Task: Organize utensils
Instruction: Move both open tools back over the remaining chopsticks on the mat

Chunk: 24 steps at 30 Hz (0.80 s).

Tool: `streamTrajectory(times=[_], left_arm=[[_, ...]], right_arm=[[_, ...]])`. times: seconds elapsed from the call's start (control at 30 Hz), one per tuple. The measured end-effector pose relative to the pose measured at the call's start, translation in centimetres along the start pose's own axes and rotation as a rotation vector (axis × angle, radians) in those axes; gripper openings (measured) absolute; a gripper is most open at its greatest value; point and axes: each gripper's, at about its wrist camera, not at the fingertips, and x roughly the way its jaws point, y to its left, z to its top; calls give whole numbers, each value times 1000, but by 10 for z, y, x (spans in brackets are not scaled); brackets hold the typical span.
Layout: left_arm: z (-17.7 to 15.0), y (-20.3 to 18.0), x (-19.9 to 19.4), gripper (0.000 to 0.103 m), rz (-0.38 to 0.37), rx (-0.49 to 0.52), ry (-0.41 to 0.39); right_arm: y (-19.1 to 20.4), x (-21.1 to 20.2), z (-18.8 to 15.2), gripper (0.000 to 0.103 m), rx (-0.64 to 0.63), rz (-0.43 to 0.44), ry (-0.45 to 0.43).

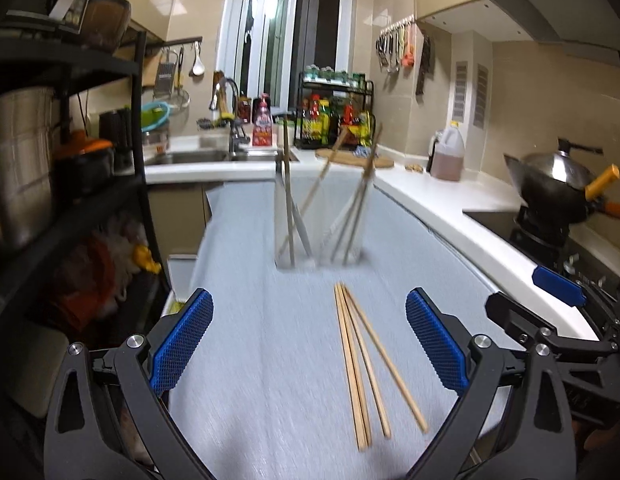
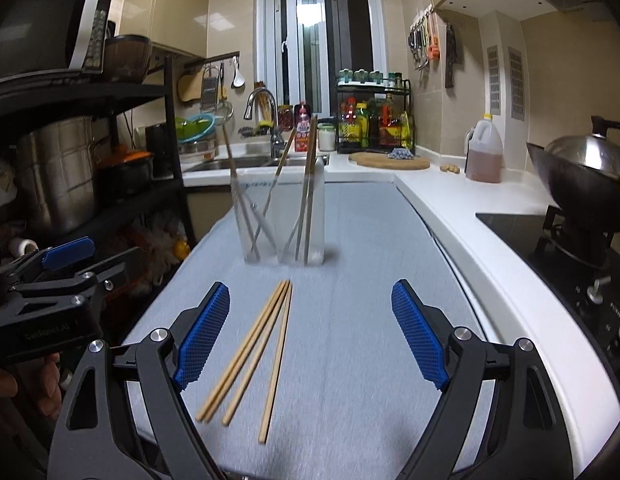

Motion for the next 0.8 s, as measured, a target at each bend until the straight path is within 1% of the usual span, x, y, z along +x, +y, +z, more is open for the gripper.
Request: streamTrajectory(times=[0.2,0.37,0.47,0.63,0.8], left_arm=[[-54,6,6,94,12,-57,33],[-84,-1,17,90,34,-23,61],[-92,-2,22,86,27,-11,75],[-102,-2,32,81,9,7,108],[-107,2,37,79,-7,7,127]], right_arm=[[3,5,-49,82,0,2,39],[1,23,-77,81,0,-9,110],[-1,28,-83,80,-2,-11,130],[3,32,-90,77,-32,-7,132],[6,38,-96,77,-51,0,148]])
